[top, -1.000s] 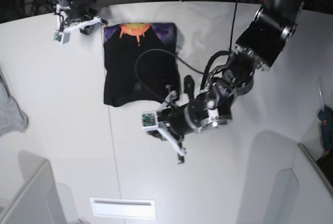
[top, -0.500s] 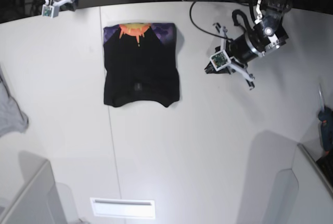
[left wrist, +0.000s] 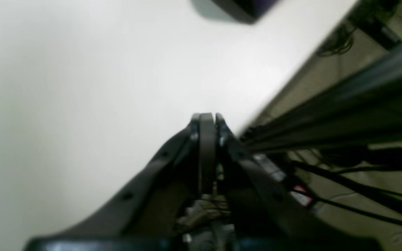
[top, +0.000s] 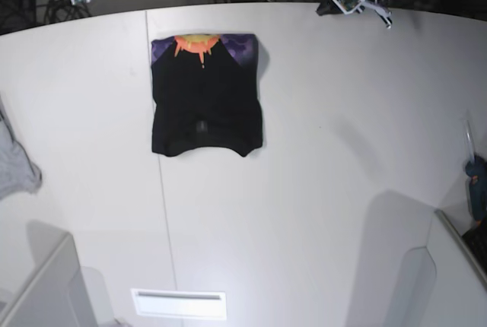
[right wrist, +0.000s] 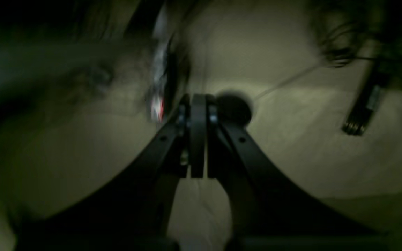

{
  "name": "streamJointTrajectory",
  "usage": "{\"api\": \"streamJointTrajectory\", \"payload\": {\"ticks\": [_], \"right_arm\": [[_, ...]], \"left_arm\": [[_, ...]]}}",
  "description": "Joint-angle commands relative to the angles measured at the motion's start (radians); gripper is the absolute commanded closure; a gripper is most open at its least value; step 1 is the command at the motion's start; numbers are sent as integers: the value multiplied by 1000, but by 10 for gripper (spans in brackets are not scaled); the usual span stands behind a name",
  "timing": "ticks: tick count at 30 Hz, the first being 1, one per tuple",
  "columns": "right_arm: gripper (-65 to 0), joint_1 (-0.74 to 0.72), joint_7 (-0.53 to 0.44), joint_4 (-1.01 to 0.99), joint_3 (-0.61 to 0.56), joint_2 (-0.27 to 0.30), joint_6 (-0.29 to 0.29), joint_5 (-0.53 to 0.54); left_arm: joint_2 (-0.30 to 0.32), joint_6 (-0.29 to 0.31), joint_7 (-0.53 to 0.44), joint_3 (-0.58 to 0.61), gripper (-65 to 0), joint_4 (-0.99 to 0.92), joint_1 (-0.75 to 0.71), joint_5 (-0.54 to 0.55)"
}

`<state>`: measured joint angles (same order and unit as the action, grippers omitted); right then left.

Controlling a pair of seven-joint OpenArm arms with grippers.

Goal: Fold the T-shirt properly

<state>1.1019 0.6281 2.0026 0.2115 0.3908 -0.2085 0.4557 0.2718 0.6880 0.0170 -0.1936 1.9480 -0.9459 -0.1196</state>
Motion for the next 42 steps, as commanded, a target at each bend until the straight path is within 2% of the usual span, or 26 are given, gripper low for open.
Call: {"api": "streamJointTrajectory", "payload": {"ticks": [1, 4, 8, 14, 18, 21, 22, 25, 30, 32, 34, 38, 42], "right_arm": [[0, 5, 16, 10, -33, 40, -29, -7], [0, 5, 43, 7, -134, 112, -38, -13], [0, -45, 42, -69, -274, 164, -38, -16], [0, -214, 28, -352, -449, 164, -38, -16], [0, -266, -104, -526, -528, 130, -27, -16], [0, -317, -167, -664, -571, 81, 37, -16], [0, -335, -184, -718, -584, 67, 54, -16], [0, -395, -262, -892, -630, 12, 70, -16], [0, -501, -495, -1273, -696, -108, 70, -16], [0, -559, -621, -1445, -725, -160, 70, -16], [0, -630, -768, -1646, -728, -220, 70, -13], [0, -737, -1028, -1928, -702, -315, 70, -8], [0, -770, -1063, -1956, -699, -332, 71, -7]], "left_arm": [[5, 10, -36, 6, 0, -5, -45, 14], [-10, 10, -81, 9, 0, -68, -100, 13], [-42, 10, -165, 9, 0, -193, -143, 4], [-42, 10, -234, 95, 0, -511, -98, 2], [-45, 10, -305, 144, 0, -793, 17, 5], [-47, 8, -371, 182, 0, -1033, 130, 8], [-49, -12, -394, 199, 0, -1114, 172, 8], [-49, -109, -483, 283, 0, -1395, 310, 4], [-50, -291, -638, 457, 0, -1860, 546, 11], [-50, -328, -644, 492, 0, -1918, 603, 13], [-50, -356, -595, 487, 0, -1913, 638, 13], [-50, -370, -510, 477, 0, -1913, 689, 13], [-50, -371, -484, 480, 0, -1889, 693, 4]]}}
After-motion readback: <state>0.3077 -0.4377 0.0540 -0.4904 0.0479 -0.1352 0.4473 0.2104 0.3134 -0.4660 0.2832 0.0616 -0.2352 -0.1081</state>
